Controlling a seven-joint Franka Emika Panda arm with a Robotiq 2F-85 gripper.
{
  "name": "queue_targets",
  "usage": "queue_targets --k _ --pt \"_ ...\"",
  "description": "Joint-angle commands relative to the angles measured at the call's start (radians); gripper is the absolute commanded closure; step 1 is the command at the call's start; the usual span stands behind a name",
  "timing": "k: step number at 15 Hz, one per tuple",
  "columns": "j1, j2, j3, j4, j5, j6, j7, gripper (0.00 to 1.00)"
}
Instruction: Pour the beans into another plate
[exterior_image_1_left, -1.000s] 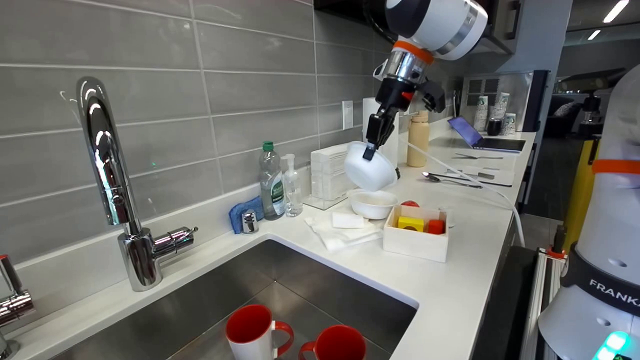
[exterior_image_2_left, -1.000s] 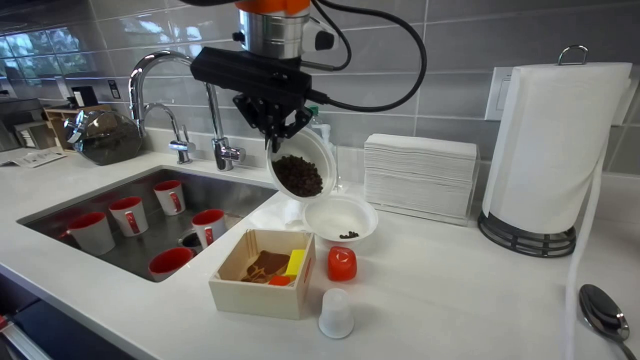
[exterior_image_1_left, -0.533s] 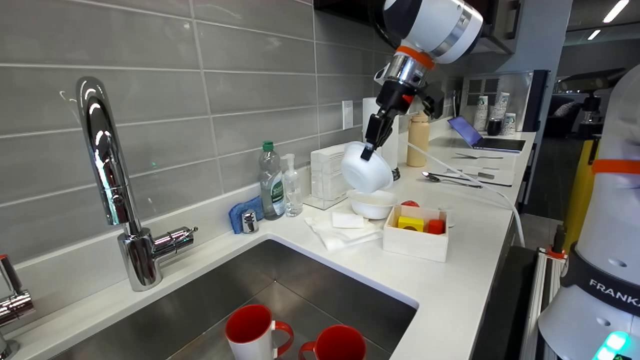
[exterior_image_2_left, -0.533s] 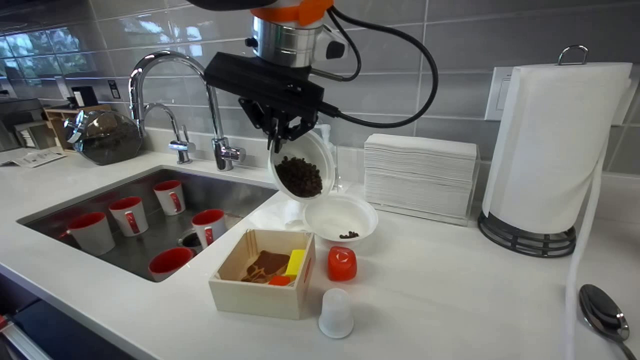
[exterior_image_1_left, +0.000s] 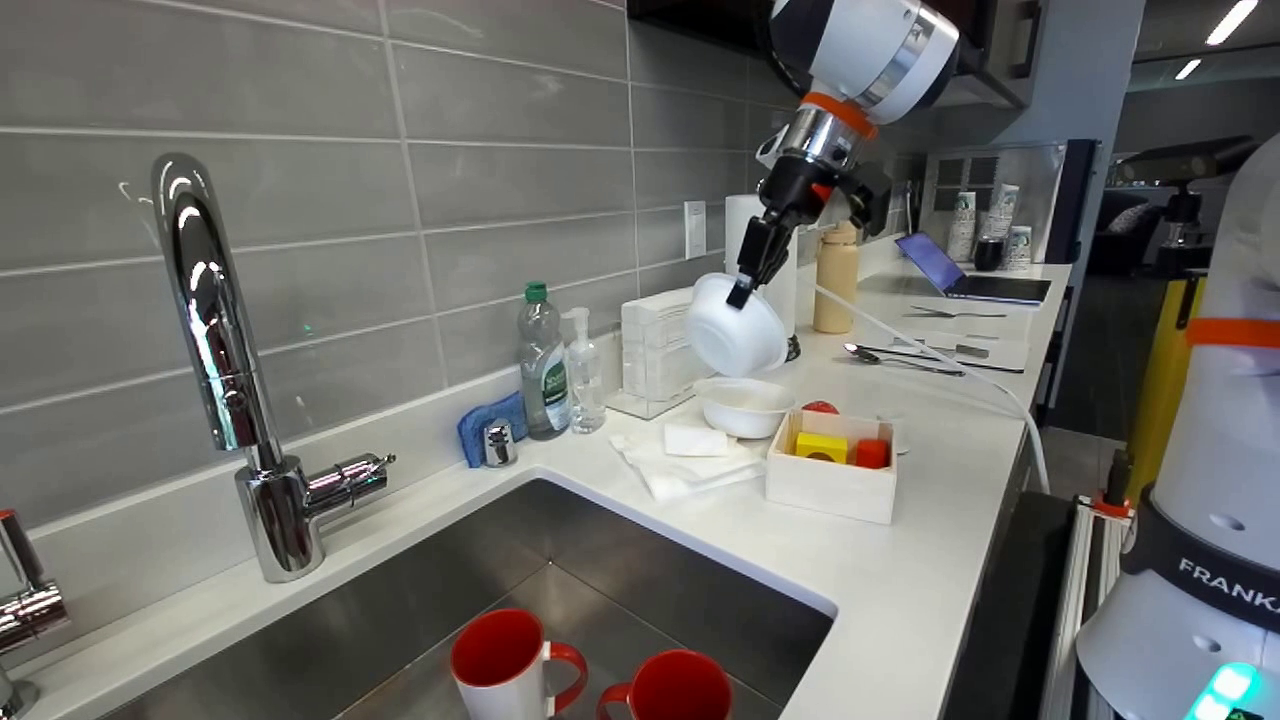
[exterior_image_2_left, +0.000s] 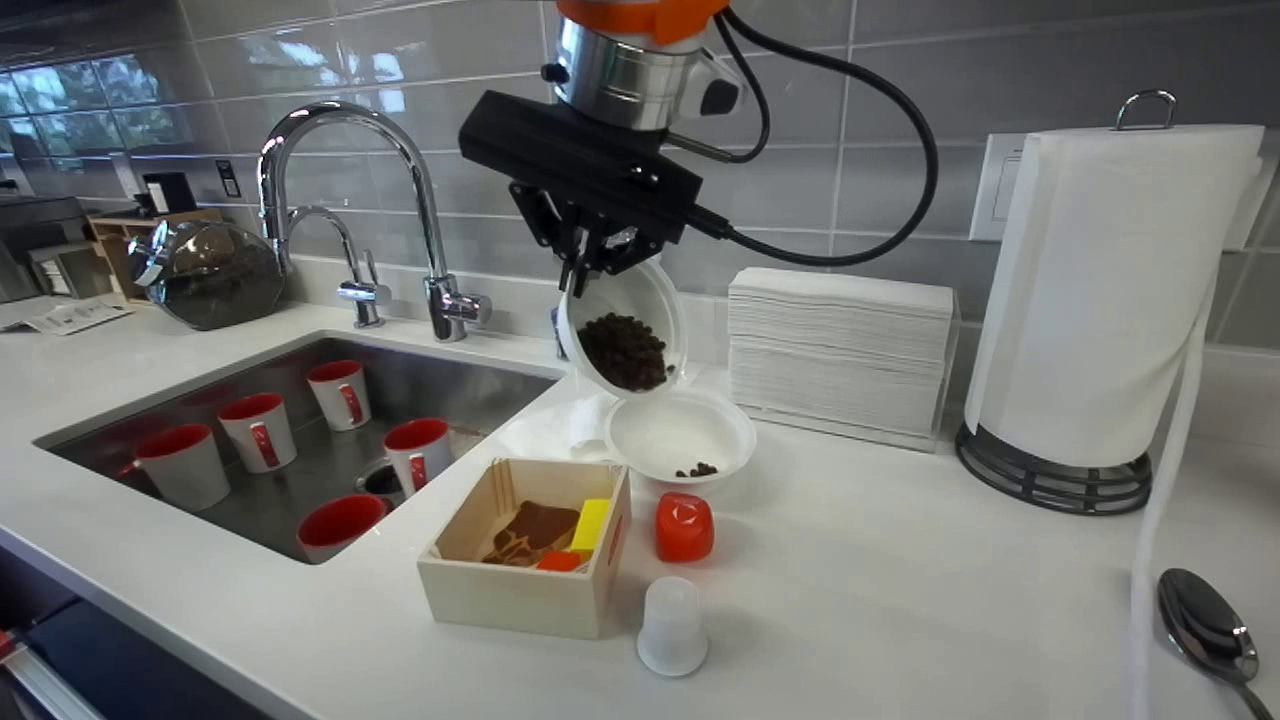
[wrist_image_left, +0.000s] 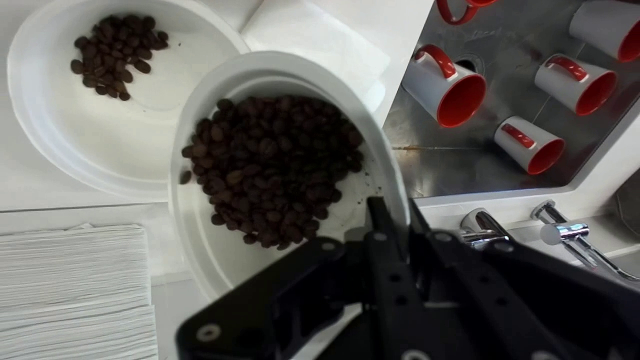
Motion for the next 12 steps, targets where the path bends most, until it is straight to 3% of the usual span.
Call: queue_targets --k 1,12 --pt "-0.041 0.062 0.004 0.063 0.073 -0.082 -0.071 1.00" --pt "-0.131 0.127 0.053 0.131 0.163 -0.232 -0.125 1.00"
